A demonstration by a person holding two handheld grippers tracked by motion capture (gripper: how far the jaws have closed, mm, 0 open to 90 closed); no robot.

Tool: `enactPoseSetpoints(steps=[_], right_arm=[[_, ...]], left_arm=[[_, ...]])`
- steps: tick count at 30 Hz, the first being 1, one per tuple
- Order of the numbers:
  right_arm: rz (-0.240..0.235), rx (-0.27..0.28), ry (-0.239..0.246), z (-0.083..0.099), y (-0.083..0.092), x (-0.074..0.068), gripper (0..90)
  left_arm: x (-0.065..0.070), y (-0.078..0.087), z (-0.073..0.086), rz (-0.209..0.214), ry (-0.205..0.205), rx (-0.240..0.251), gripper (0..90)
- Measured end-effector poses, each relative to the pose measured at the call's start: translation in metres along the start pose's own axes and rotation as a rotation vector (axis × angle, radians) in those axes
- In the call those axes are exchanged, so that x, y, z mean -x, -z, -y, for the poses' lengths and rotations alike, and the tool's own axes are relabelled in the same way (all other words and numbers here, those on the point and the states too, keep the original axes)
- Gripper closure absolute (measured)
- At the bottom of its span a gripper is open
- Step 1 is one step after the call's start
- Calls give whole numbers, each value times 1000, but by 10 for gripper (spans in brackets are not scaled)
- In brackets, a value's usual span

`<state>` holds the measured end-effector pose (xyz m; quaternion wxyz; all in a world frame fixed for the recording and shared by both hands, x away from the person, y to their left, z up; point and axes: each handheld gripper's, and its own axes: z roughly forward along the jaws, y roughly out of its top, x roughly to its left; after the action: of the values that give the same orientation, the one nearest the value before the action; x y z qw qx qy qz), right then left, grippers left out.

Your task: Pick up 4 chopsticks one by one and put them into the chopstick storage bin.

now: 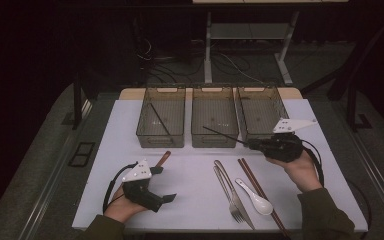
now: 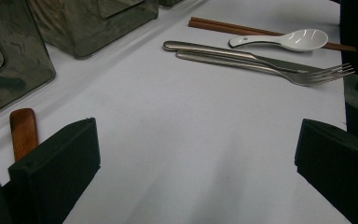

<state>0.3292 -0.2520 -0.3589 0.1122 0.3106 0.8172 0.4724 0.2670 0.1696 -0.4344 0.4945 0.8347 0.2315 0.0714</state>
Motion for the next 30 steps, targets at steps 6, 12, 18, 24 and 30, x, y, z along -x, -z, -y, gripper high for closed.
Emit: enactPoseSetpoints(steps=[6, 12, 18, 24, 30], right_arm=[[7, -28, 17, -17, -17, -2, 859], [11, -41, 30, -35, -30, -5, 859], [12, -53, 40, -54, -46, -7, 859], [19, -66, 32, -69, -67, -8, 859], [25, -93, 32, -82, -92, -11, 859]], left_arm=[[1, 0, 0, 2, 8, 4, 0], [1, 0, 0, 3, -2, 3, 0], [2, -1, -1, 5, 6, 7, 0], [2, -1, -1, 10, 10, 8, 0], [2, -1, -1, 15, 17, 15, 0]])
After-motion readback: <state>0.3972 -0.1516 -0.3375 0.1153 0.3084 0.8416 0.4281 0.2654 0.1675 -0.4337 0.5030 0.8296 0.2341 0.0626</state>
